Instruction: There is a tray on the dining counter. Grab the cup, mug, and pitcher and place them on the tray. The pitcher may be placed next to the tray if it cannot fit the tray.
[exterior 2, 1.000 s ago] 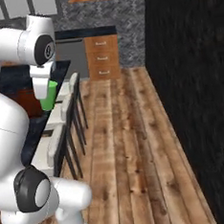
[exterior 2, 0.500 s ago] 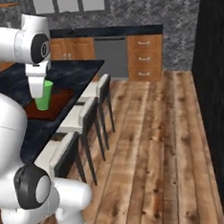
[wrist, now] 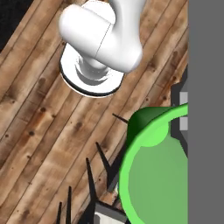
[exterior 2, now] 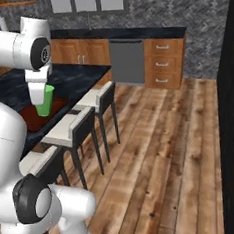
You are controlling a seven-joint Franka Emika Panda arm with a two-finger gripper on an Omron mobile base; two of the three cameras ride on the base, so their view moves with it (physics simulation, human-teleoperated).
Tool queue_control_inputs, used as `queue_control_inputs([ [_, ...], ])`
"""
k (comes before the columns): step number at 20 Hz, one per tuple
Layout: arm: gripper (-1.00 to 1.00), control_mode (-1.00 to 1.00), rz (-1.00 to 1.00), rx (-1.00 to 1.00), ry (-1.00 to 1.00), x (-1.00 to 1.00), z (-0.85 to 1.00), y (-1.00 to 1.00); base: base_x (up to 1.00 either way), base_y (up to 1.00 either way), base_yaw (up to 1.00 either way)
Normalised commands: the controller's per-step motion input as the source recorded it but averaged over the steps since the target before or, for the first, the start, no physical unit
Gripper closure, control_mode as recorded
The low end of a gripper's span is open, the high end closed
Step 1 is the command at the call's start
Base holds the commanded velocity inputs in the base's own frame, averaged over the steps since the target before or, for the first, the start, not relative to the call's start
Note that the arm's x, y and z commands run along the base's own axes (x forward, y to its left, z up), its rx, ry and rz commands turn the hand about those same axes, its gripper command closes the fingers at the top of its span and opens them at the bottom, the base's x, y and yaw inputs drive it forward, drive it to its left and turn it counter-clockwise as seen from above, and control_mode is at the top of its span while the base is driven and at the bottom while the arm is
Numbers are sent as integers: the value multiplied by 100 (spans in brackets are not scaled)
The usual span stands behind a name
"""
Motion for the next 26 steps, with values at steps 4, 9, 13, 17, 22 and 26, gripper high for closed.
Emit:
queue_control_inputs([
  [4,100,100,0,0,0,0,0,0,76,-61,40],
  [9,100,100,0,0,0,0,0,0,64,-68,52],
  [13,100,100,0,0,0,0,0,0,40,-59,64],
  [17,100,100,0,0,0,0,0,0,31,-57,67],
  [22,100,100,0,0,0,0,0,0,27,-68,63],
  [26,100,100,0,0,0,0,0,0,17,-86,54],
])
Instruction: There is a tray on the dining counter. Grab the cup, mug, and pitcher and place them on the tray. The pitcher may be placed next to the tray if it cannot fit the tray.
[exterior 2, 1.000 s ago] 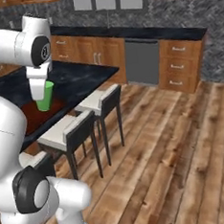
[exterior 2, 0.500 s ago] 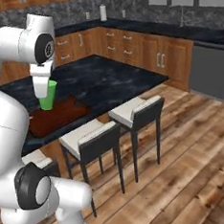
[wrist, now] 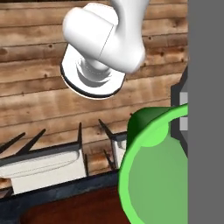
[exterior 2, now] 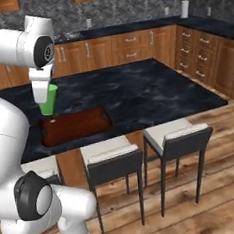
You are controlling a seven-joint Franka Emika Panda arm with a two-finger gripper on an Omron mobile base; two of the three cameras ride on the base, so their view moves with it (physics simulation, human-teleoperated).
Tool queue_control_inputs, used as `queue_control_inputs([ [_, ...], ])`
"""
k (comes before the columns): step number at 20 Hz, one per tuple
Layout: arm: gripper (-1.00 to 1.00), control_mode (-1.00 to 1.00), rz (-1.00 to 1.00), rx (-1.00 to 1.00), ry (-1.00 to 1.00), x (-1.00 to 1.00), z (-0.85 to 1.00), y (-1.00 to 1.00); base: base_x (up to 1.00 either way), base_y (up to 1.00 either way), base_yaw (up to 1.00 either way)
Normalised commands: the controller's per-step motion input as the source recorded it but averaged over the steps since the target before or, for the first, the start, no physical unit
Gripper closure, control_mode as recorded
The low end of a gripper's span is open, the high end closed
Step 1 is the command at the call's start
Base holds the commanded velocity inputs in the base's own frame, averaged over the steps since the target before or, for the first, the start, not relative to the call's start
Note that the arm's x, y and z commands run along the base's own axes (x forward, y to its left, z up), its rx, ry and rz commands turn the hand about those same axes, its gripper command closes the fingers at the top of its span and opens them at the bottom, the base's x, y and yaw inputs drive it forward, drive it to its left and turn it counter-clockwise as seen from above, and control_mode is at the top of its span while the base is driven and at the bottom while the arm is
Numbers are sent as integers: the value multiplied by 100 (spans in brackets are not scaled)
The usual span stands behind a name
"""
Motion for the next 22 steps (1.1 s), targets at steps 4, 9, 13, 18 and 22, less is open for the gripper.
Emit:
queue_control_inputs([
  [4,100,100,0,0,0,0,0,0,15,-93,38],
  [9,100,100,0,0,0,0,0,0,24,-85,43],
  [13,100,100,0,0,0,0,0,0,51,-29,35],
  [18,100,100,0,0,0,0,0,0,65,0,20],
  [22,100,100,0,0,0,0,0,0,74,0,16],
])
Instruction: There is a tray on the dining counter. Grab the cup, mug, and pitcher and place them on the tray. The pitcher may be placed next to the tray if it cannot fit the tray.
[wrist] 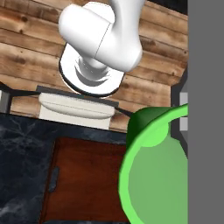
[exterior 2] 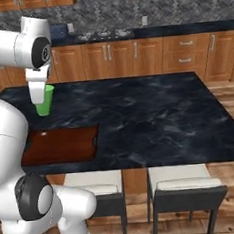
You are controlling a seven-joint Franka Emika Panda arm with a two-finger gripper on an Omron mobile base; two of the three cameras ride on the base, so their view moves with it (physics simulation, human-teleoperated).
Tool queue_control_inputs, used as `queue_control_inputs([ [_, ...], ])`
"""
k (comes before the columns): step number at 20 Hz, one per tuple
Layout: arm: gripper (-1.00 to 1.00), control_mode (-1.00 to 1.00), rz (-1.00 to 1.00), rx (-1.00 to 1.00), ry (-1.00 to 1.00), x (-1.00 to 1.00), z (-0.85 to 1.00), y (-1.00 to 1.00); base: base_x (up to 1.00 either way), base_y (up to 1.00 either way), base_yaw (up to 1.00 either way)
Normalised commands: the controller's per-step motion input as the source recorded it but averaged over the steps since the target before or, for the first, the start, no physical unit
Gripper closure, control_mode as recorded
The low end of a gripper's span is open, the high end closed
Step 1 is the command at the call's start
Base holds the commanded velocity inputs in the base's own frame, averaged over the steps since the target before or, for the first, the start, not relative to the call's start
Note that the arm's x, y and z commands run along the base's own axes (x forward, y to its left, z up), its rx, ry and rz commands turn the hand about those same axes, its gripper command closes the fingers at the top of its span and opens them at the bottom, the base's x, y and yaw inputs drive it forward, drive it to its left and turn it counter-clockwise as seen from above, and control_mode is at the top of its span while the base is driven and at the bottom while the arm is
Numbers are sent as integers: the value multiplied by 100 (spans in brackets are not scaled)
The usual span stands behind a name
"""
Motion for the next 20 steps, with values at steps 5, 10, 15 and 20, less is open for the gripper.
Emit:
queue_control_inputs([
  [5,100,100,0,0,0,0,0,0,78,0,20],
  [10,100,100,0,0,0,0,0,0,66,5,33],
  [15,100,-100,21,0,0,29,-6,5,20,5,14],
  [20,100,-100,34,0,0,54,-13,8,0,0,0],
])
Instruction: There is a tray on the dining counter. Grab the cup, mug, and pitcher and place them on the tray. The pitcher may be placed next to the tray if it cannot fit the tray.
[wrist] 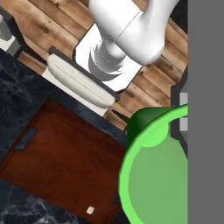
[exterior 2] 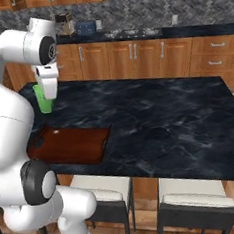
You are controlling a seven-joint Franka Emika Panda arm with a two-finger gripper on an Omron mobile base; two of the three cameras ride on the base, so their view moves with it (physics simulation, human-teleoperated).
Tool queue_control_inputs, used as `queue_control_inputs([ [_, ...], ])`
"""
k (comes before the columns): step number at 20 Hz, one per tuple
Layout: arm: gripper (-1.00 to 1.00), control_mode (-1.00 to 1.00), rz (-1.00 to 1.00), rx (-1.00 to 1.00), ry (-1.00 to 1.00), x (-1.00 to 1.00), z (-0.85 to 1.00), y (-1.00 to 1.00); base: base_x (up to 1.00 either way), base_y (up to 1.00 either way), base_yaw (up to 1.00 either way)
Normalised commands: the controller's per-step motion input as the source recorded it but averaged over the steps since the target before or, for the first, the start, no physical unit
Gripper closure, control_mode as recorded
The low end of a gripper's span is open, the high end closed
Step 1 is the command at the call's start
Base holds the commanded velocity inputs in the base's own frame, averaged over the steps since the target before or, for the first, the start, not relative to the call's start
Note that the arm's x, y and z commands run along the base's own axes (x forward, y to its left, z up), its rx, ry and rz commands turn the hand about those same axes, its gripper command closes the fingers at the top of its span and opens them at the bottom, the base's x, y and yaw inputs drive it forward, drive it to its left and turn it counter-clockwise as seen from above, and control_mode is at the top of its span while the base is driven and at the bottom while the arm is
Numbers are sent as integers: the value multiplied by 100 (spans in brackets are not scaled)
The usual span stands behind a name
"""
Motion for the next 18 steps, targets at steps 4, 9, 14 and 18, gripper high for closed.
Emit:
queue_control_inputs([
  [4,100,-100,26,-1,0,76,-36,37,0,0,0],
  [9,100,-100,23,-2,0,72,-54,49,0,0,0],
  [14,100,-100,20,-5,0,71,-54,47,0,0,0],
  [18,100,-100,20,-6,0,74,-58,34,0,0,0],
])
